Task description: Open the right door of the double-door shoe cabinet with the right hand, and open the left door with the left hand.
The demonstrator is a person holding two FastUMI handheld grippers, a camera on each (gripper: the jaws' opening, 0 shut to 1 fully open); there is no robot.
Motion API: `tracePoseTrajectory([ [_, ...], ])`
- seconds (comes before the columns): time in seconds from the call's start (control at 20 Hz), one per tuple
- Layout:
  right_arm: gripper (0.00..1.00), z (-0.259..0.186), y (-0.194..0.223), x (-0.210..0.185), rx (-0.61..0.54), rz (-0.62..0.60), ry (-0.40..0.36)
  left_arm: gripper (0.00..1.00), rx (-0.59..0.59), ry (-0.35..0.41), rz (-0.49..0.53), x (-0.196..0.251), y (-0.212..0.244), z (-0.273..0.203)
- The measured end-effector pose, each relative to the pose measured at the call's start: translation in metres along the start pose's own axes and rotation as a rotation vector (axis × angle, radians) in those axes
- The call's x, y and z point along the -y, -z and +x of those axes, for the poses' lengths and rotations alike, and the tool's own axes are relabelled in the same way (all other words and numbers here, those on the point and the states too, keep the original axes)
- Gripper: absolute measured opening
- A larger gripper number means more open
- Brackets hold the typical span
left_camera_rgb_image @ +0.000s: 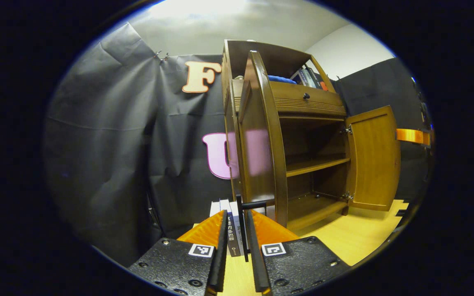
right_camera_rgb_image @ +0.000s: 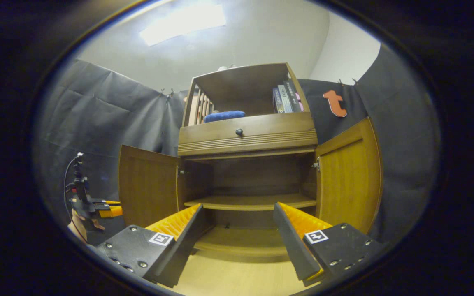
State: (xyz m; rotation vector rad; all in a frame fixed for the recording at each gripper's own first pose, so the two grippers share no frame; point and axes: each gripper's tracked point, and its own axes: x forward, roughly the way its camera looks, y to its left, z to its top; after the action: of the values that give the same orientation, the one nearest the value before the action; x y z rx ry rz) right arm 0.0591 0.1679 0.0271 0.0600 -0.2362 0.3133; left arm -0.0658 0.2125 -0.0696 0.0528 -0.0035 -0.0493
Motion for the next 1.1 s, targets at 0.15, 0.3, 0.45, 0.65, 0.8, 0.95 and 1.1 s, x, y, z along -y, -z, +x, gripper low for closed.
tracePoseTrajectory([
  [0.15,1.00,-0.004,0.006,0.004,-0.014,-0.004,0.005,0.33,0.005,-0.012,-0.004,0.002,-0.002,-0.005],
  [0.3,1.00,-0.006,0.006,0.008,-0.016,0.003,0.008,0.36,0.003,-0.023,-0.008,0.004,-0.003,-0.013],
  [0.45,1.00,-0.010,0.006,0.011,-0.021,0.006,0.011,0.41,-0.005,-0.034,-0.025,0.005,-0.008,-0.023],
  [0.65,1.00,-0.016,0.005,0.018,-0.020,0.008,0.014,0.46,0.012,-0.071,-0.061,0.008,-0.019,-0.037],
  [0.8,1.00,-0.023,0.004,0.029,-0.023,0.003,0.024,0.53,0.030,-0.085,-0.103,0.020,-0.028,-0.045],
  [0.95,1.00,-0.031,-0.003,0.046,-0.018,0.019,0.050,0.59,0.030,-0.104,-0.138,0.036,-0.038,-0.051],
  [1.1,1.00,-0.039,-0.014,0.063,-0.003,0.019,0.076,0.72,0.039,-0.112,-0.130,0.057,-0.046,-0.051],
])
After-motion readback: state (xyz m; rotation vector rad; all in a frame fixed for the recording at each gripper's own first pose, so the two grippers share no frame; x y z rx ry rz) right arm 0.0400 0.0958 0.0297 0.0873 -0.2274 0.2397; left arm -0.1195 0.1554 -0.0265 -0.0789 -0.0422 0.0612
